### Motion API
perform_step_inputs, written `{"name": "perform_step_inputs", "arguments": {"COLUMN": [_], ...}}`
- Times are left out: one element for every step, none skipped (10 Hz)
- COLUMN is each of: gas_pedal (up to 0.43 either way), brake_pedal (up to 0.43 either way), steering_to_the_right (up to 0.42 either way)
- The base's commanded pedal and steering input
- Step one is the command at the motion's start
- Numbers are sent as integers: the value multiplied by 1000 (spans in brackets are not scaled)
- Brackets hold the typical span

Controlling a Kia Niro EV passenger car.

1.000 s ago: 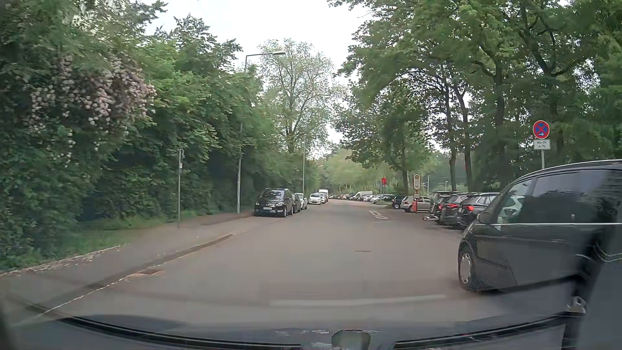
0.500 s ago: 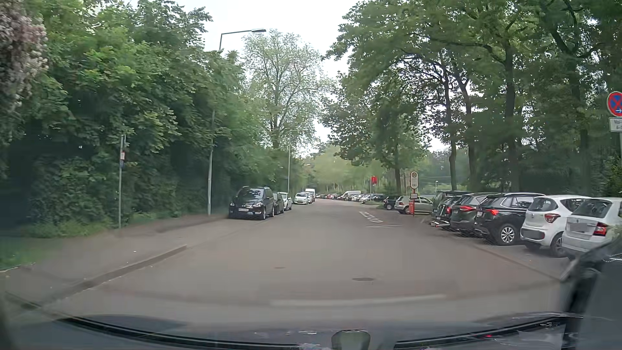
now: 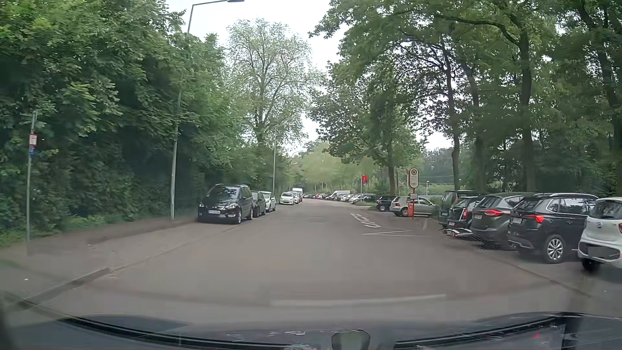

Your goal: Follow the waypoints while adhering to traffic rules and regulations

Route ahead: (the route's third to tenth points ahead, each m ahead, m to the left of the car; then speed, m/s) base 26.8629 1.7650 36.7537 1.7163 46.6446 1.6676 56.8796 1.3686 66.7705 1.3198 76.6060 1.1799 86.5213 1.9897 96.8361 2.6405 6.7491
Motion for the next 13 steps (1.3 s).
{"name": "perform_step_inputs", "arguments": {"gas_pedal": [67,67,67,67,67,67,67,67,67,67,67,67,67], "brake_pedal": [0,0,0,0,0,0,0,0,0,0,0,0,0], "steering_to_the_right": [38,39,39,43,48,48,47,47,46,46,45,45,45]}}
